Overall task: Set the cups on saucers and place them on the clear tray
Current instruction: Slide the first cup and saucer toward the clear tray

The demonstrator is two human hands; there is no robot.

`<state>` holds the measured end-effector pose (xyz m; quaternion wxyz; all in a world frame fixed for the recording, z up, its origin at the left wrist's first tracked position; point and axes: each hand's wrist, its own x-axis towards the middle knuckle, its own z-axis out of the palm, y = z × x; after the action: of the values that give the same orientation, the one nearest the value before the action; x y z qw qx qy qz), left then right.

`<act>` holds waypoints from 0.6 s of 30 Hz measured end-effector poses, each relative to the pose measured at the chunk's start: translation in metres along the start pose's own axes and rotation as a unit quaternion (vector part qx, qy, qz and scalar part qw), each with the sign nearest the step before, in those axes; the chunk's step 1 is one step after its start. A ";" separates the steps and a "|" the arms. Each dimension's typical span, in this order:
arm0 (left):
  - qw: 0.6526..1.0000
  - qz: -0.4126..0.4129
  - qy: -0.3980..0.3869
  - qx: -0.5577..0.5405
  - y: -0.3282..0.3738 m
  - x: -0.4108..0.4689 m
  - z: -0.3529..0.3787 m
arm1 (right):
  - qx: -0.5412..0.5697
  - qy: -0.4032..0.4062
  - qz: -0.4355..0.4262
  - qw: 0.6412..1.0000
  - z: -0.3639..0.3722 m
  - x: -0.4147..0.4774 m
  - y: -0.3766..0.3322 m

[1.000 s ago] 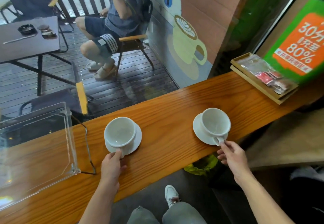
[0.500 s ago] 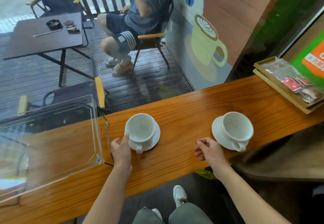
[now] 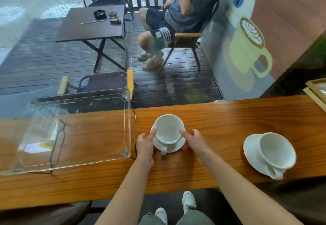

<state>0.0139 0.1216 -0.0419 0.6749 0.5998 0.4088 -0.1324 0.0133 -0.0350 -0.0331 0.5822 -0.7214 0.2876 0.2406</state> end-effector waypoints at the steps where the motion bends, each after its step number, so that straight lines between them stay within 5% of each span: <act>1: 1.000 -0.009 -0.001 -0.008 0.000 0.001 -0.001 | 0.016 0.003 0.015 1.000 0.001 0.002 0.001; 8: 0.994 -0.064 -0.041 -0.077 -0.001 0.001 -0.010 | 0.093 -0.065 0.016 0.993 -0.007 0.004 0.005; 18: 0.980 -0.147 -0.123 -0.043 -0.018 -0.032 -0.020 | 0.124 -0.095 0.020 0.988 -0.038 -0.017 0.039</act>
<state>-0.0262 0.1261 -0.0304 0.7184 0.4827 0.4116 -0.2855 -0.0256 -0.0764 -0.0407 0.6868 -0.6118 0.2727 0.2824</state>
